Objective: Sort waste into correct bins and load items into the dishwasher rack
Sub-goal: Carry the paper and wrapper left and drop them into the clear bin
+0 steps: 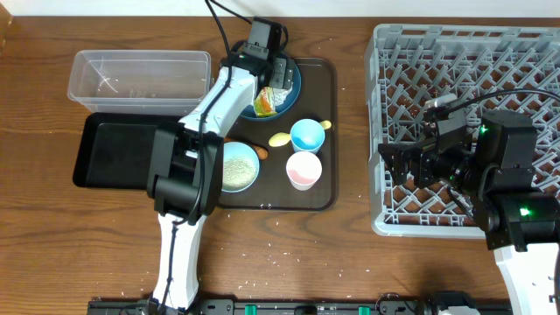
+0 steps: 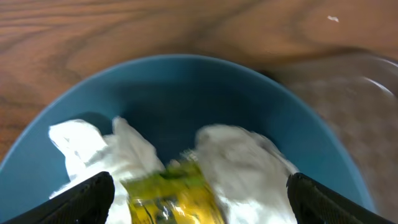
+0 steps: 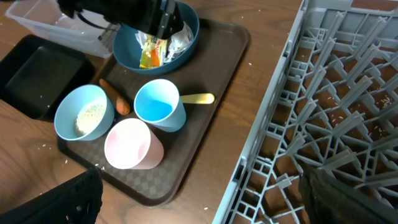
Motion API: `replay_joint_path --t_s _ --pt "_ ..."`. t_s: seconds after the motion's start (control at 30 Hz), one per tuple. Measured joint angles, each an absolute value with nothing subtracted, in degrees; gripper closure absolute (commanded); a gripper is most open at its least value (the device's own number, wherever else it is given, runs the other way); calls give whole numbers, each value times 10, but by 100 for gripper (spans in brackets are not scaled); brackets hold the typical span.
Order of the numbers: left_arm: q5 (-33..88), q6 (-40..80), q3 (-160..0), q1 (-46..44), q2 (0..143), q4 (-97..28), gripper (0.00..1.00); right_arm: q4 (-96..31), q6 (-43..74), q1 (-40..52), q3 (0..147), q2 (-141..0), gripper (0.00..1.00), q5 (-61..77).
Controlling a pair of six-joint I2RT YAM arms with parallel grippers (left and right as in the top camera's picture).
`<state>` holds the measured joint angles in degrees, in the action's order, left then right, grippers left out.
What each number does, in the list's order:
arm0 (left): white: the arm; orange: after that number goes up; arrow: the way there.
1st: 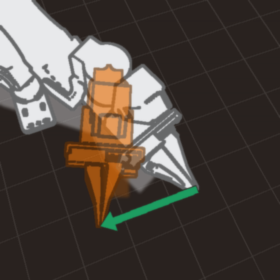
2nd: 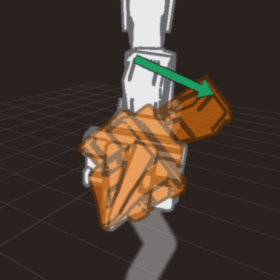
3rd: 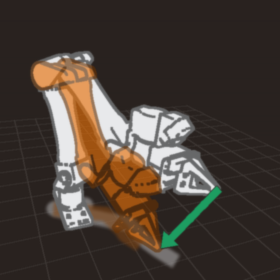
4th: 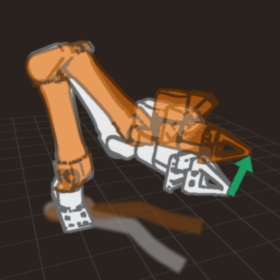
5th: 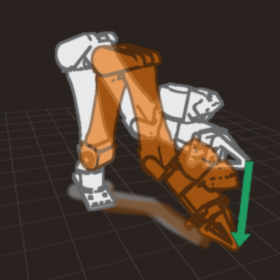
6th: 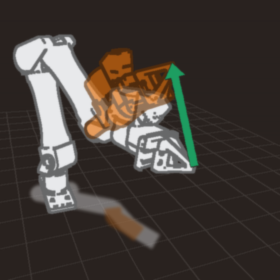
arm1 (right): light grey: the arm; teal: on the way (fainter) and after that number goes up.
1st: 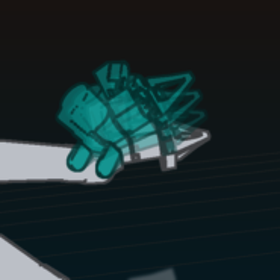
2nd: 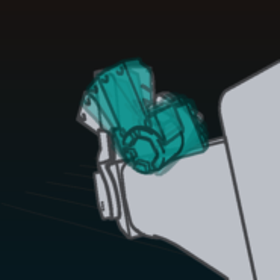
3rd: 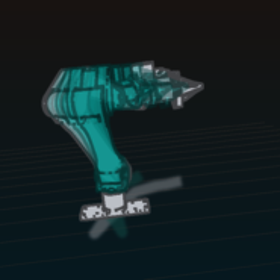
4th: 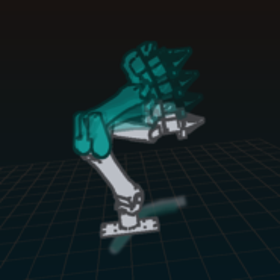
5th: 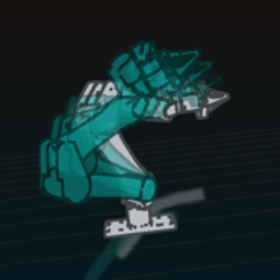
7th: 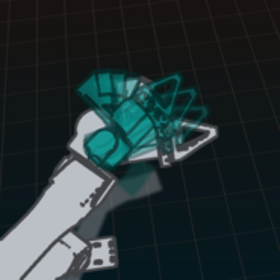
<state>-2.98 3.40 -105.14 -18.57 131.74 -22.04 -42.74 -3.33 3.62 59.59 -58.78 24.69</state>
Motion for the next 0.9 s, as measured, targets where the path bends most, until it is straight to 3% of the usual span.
replay_joint_path --t_s 0.33,0.37,0.43,0.5,0.9 --pt "-52 108 -1057 -175 1374 -197 12 -428 -33 36 596 -588 1 247" --pt "-52 110 -1058 -175 1375 -197 35 -428 -33 36 596 -588 1 247" --pt "-53 119 -1058 -175 1375 -197 71 -427 -33 36 596 -588 1 247" --pt "-53 120 -1058 -175 1375 -199 94 -425 -33 36 596 -588 1 247" --pt "-56 140 -1050 -170 1305 -253 94 -423 -33 36 596 -588 1 247"
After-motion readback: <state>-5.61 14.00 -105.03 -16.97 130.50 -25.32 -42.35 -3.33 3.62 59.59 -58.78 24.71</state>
